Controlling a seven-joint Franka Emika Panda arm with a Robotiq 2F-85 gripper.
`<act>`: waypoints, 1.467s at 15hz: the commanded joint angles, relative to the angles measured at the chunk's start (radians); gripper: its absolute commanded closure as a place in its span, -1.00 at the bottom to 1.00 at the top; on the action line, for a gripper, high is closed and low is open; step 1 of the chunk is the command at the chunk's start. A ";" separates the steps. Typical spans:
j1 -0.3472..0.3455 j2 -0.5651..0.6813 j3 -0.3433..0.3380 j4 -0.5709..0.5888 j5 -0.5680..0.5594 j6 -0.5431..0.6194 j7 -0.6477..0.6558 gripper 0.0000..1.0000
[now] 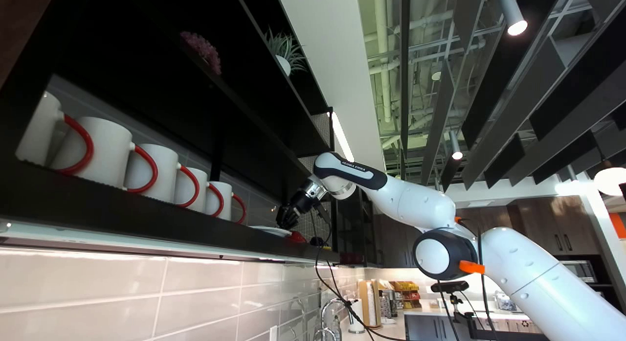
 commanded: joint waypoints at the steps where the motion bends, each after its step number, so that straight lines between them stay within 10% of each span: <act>1: 0.006 0.006 -0.007 0.023 -0.018 -0.009 0.009 1.00; 7: 0.006 0.005 -0.005 0.022 -0.015 -0.009 0.010 0.79; 22: -0.004 -0.011 0.005 0.024 0.011 -0.002 0.034 1.00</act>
